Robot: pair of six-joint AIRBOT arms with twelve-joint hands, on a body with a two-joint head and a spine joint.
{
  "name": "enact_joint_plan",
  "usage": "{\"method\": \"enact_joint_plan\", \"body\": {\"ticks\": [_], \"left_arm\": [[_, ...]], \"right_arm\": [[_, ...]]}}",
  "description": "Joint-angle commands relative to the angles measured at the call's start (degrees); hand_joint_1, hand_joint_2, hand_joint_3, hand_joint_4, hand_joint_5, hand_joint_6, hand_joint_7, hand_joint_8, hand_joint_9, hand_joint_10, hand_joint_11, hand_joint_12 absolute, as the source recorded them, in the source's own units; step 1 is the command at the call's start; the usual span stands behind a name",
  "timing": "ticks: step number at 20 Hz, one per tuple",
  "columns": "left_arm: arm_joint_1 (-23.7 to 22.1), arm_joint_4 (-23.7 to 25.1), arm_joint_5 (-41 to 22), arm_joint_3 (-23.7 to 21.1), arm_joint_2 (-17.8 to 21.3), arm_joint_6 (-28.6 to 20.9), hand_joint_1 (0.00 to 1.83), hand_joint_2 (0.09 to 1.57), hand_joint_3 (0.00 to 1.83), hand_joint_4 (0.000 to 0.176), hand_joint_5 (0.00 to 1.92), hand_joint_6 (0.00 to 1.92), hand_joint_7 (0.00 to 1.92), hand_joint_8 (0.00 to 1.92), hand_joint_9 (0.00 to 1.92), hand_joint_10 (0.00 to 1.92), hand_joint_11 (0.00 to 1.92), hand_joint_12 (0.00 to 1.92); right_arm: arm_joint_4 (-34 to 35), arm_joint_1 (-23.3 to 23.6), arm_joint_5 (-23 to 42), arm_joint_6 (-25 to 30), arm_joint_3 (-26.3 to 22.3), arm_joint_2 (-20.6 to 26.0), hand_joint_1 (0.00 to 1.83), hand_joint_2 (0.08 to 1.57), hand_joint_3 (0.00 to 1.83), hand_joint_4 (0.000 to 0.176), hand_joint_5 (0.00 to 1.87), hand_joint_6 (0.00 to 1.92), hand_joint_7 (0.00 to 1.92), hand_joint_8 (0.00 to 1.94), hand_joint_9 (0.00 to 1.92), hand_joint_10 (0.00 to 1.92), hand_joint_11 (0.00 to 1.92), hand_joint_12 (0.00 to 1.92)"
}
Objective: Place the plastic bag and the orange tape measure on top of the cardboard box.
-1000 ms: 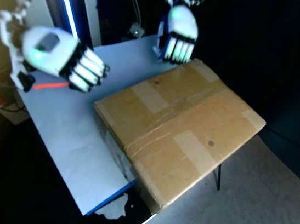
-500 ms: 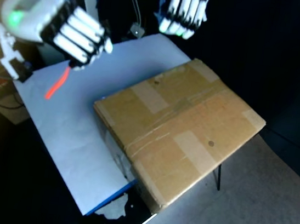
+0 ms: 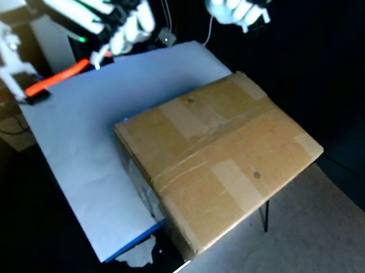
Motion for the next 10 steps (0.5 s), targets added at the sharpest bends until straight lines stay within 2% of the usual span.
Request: {"method": "enact_joint_plan", "body": {"ticks": [1, 5, 6, 7, 8, 9, 10], "left_arm": [[-1.73, 2.21, 4.06, 0.72, -0.84, 0.1, 1.35, 1.19, 0.0, 0.0, 0.79, 1.1, 0.67, 1.46, 0.92, 1.26, 0.78, 1.37], [-6.54, 2.21, -2.75, 6.86, -5.14, -0.11, 1.35, 1.19, 0.0, 0.0, 0.79, 1.1, 0.67, 1.46, 0.92, 1.26, 0.78, 1.37], [-7.1, 2.21, -3.95, 7.87, -5.89, -0.14, 1.36, 1.16, 0.0, 0.0, 0.81, 0.95, 0.85, 1.21, 0.9, 1.34, 0.85, 1.43], [-8.07, 2.21, -5.78, 9.12, -6.86, -0.14, 1.37, 1.16, 0.0, 0.0, 0.81, 0.97, 0.88, 1.2, 0.87, 1.35, 0.78, 1.39], [-8.89, 2.21, -7.5, 10.38, -7.82, -0.12, 1.37, 1.16, 0.0, 0.0, 0.79, 0.89, 0.88, 1.21, 0.93, 1.39, 0.87, 1.45], [-9.9, 2.21, -9.63, 11.96, -8.93, -0.11, 1.35, 1.18, 0.0, 0.0, 0.79, 0.85, 0.85, 1.31, 0.94, 1.44, 0.94, 1.53], [-10.64, 2.21, -11.38, 13.37, -9.92, -0.1, 1.35, 1.19, 0.01, 0.0, 0.79, 1.07, 0.82, 1.28, 0.81, 1.48, 0.7, 1.54]], "right_arm": [[-1.99, 1.46, -7.04, -0.07, 0.81, -0.3, 1.35, 1.21, 0.0, 0.0, 0.7, 1.11, 0.84, 1.39, 0.73, 1.54, 0.84, 1.71], [-1.73, 4.05, -6.46, -0.05, 7.49, -5.01, 1.35, 1.21, 0.0, 0.0, 0.7, 1.11, 0.84, 1.39, 0.73, 1.54, 0.84, 1.71], [-1.37, 4.24, -6.39, -0.05, 8.59, -5.67, 1.36, 1.2, 0.0, 0.0, 0.83, 0.94, 0.8, 1.44, 0.73, 1.53, 0.83, 1.71], [-0.97, 4.51, -6.3, -0.05, 9.91, -6.4, 1.35, 1.21, 0.0, 0.0, 0.76, 1.0, 0.8, 1.44, 0.72, 1.55, 0.84, 1.71], [-0.66, 4.88, -6.22, -0.04, 11.36, -7.29, 1.35, 1.2, 0.0, 0.0, 0.92, 0.83, 0.74, 1.51, 0.71, 1.53, 0.83, 1.71], [-0.04, 5.31, -5.86, -0.03, 13.17, -8.7, 1.11, 1.37, 0.02, 0.0, 0.63, 1.69, 0.48, 1.54, 1.69, 1.8, 1.7, 1.84], [0.36, 5.78, -4.98, -0.03, 14.87, -10.18, 0.83, 1.53, 0.01, 0.0, 0.37, 1.87, 0.34, 1.43, 0.79, 1.56, 0.85, 1.64]]}}
